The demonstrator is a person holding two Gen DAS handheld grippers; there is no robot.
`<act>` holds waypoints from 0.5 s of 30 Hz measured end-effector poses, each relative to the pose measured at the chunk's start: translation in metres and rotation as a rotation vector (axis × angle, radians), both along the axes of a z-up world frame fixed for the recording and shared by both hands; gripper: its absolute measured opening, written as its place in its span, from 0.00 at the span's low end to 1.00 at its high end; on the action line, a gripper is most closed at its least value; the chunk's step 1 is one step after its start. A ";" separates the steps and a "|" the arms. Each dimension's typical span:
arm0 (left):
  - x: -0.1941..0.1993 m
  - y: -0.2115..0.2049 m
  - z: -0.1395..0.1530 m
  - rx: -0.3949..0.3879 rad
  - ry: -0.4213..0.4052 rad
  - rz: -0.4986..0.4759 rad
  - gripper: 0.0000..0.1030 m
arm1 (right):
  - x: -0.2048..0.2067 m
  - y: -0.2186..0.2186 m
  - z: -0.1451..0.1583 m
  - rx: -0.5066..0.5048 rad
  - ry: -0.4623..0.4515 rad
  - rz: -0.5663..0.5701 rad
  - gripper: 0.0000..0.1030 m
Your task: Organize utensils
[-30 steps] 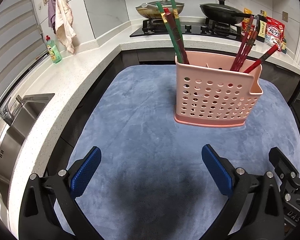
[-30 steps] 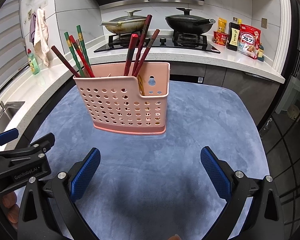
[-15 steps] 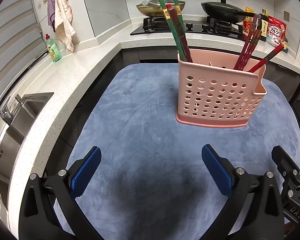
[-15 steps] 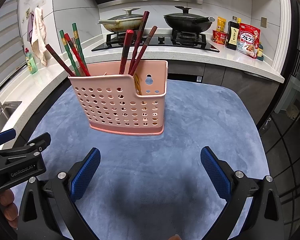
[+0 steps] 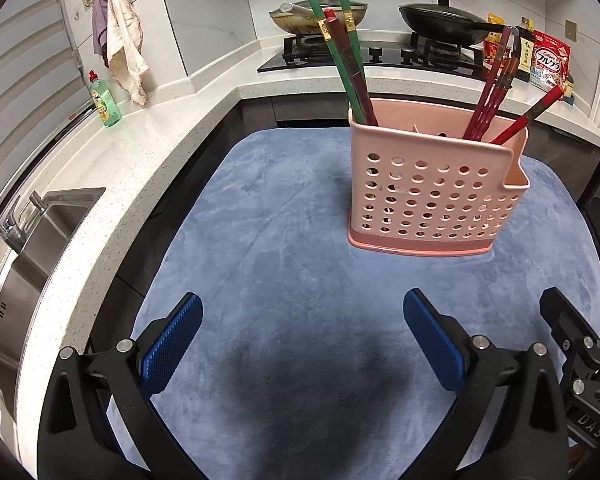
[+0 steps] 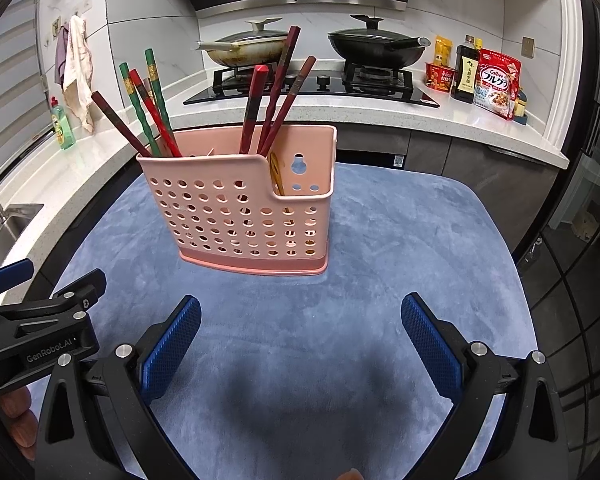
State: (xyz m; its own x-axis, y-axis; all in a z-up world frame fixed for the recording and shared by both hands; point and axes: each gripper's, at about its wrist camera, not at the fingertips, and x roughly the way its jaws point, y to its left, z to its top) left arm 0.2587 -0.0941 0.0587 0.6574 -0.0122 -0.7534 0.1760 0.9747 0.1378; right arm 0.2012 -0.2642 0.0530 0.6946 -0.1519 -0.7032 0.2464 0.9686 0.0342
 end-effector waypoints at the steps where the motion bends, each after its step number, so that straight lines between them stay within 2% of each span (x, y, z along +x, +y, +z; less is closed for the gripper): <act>1: 0.000 0.000 0.000 0.000 -0.001 -0.001 0.93 | 0.000 0.001 0.000 -0.001 0.000 0.000 0.94; 15: 0.000 -0.003 0.002 0.002 -0.023 -0.010 0.93 | 0.000 0.001 0.000 -0.004 -0.004 -0.002 0.94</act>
State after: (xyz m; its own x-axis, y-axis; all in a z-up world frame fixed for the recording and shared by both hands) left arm 0.2588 -0.0970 0.0610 0.6744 -0.0171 -0.7382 0.1821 0.9727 0.1439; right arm 0.2014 -0.2628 0.0533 0.6973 -0.1566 -0.6995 0.2485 0.9681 0.0311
